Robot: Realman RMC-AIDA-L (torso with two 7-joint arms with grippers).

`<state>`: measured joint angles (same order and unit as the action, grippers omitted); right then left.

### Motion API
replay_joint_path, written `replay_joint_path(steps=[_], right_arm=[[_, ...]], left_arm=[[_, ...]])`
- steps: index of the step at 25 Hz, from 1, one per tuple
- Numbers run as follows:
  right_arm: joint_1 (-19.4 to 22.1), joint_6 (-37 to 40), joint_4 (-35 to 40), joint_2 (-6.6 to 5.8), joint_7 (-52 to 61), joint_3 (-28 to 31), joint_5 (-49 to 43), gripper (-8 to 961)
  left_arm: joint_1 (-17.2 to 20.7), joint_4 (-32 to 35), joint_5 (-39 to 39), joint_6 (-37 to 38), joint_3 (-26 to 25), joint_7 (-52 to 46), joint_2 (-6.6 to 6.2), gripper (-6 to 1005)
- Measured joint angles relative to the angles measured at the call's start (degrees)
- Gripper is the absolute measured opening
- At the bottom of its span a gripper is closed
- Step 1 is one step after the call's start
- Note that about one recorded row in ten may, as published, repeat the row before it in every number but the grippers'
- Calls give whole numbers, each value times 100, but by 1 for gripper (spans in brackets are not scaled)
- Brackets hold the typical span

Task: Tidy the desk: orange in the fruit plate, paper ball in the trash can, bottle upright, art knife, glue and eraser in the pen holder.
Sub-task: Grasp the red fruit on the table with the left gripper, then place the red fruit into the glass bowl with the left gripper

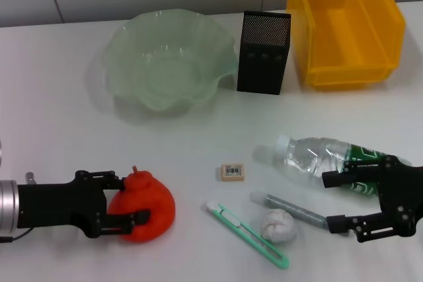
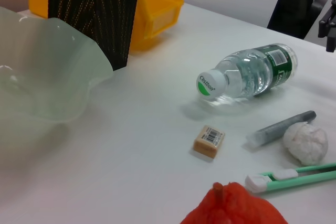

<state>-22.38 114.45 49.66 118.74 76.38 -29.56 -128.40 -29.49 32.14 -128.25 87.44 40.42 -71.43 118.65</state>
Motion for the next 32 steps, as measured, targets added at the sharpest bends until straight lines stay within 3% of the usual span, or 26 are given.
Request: replay_joint_path(steps=[3,17,21,26,32], right_arm=[[-6,-33,0,0,0,17,0,769],[-30,-73,-3,0,0,29,2,768],[-30,-73,-20,2,0,37,29,768],[-23,-67,-14,7,0,39,129,769],[-27,-56,-59,17,-1,-2,185,769]], left_arm=[[-21,-5,-16,-7,35,0,-8,744],[-40,66,203,288,166,-45,-37,408],[-43,518,649,711,152,-269,-55,318],[-340,688,826,694,154,-619,-28,252],[-929,606,1559,-195,222,-962,5,207]])
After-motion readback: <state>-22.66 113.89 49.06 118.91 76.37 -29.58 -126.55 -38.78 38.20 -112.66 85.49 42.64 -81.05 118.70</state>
